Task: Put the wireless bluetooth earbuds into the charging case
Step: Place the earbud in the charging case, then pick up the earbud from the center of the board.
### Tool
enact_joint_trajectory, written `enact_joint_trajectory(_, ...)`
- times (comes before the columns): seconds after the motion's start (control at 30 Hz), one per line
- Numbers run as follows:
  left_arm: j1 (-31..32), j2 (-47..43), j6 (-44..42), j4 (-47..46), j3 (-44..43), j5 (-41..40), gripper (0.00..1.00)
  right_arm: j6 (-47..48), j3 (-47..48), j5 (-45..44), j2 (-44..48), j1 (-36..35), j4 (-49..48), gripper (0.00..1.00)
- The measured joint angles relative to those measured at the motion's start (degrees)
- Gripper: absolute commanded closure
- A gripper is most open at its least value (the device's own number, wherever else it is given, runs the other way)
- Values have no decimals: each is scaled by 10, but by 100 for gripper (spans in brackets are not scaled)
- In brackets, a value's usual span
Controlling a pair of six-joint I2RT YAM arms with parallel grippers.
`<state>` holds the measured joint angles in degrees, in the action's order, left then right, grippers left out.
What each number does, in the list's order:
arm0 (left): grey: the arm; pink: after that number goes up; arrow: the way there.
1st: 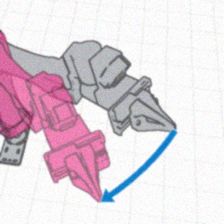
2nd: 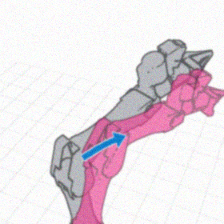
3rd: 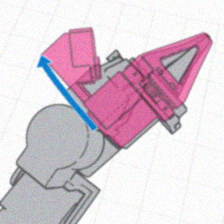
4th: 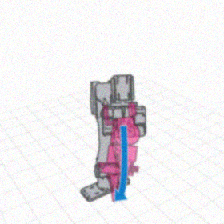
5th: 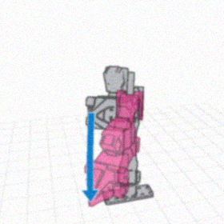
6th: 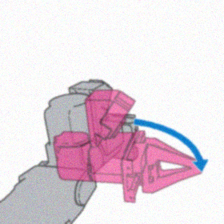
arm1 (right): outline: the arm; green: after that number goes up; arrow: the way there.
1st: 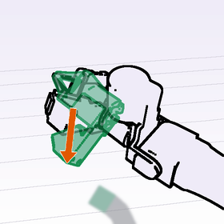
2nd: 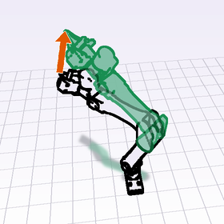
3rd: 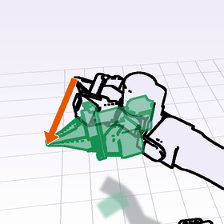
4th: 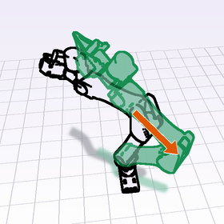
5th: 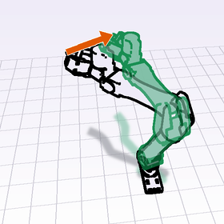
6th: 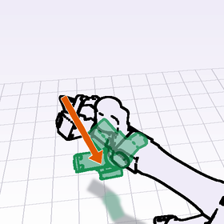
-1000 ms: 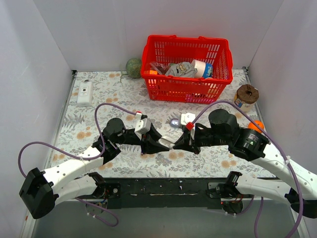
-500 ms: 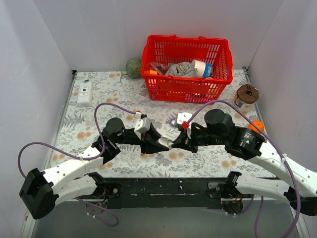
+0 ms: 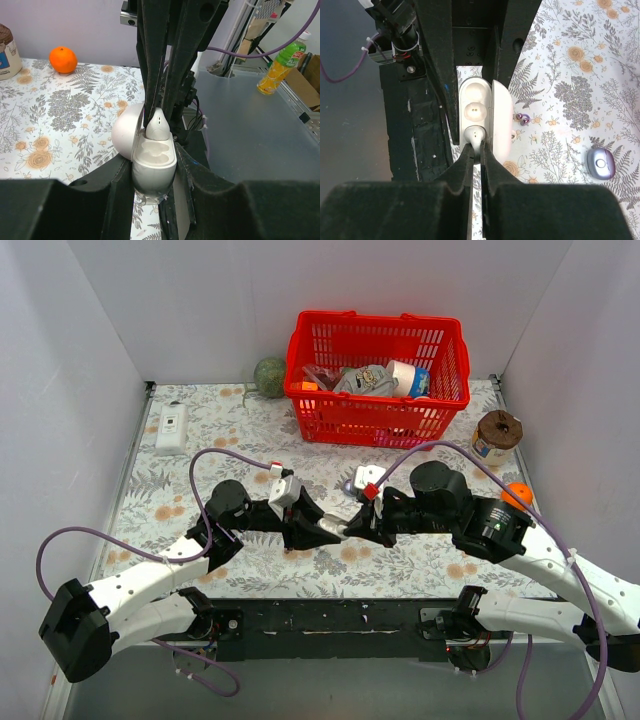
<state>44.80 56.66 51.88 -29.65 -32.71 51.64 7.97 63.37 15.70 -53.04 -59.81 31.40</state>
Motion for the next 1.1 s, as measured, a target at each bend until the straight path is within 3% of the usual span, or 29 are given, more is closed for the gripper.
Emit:
enact_joint_trajectory(0.17,0,0,7,-12,5,-8,100,-9,0,-13,0,-2,-1,69)
enact_joint_trajectory(0.5,-1,-3,9,-30,14,-39,100,-22,0,-31,2,-3,2,57)
enact_joint_trajectory(0.73,-1,-24,-12,-6,19,-79,100,-33,-3,-93,32,-4,0,57)
enact_joint_trajectory(0.9,1,-125,-41,47,53,-132,100,-64,-68,-195,132,-1,-37,57)
enact_joint_trajectory(0.97,1,-172,-45,67,67,-151,100,-82,-103,-209,131,-1,-60,58)
enact_joint_trajectory(1.07,1,-226,-47,99,76,-177,100,-115,-182,-210,83,0,-108,65)
enact_joint_trajectory(1.1,1,-242,-48,110,77,-184,100,-126,-207,-207,61,0,-121,72)
